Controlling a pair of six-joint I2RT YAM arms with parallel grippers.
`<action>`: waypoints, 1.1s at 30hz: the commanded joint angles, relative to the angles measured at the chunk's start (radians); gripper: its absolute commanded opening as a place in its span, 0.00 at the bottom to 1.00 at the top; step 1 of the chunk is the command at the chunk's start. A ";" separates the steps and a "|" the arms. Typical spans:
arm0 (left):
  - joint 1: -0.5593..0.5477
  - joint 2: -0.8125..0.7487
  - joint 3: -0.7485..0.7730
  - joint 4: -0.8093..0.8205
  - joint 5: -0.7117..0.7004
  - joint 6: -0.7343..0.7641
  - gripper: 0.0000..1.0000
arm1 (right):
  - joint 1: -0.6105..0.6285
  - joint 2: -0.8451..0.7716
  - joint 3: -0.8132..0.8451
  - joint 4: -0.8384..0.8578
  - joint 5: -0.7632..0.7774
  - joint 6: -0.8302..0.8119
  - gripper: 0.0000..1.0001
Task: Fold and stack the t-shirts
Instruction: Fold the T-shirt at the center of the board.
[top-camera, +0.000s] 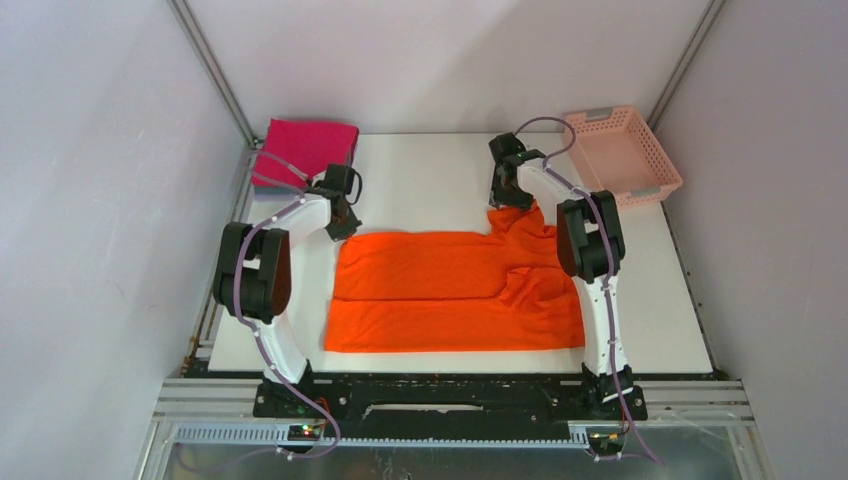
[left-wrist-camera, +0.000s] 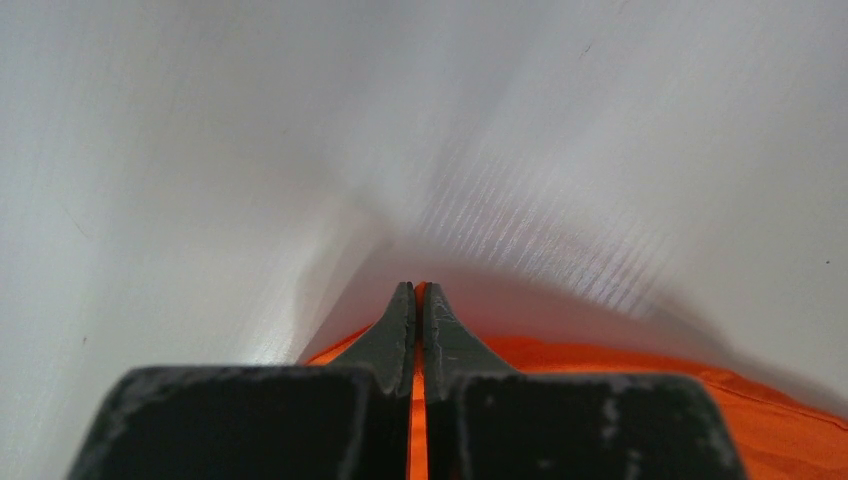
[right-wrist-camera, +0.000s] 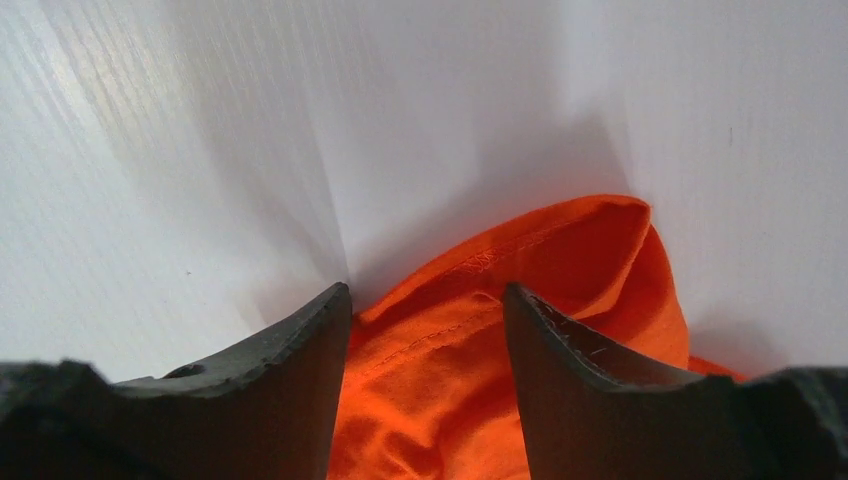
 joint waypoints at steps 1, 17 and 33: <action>-0.005 -0.040 0.018 0.008 -0.001 0.013 0.00 | 0.000 0.056 0.068 -0.075 0.021 0.017 0.57; -0.005 -0.064 0.024 -0.006 -0.004 0.024 0.00 | -0.017 -0.053 -0.050 0.158 -0.053 -0.005 0.00; -0.041 -0.234 -0.152 0.054 -0.009 -0.001 0.00 | 0.068 -0.695 -0.722 0.424 0.065 -0.016 0.00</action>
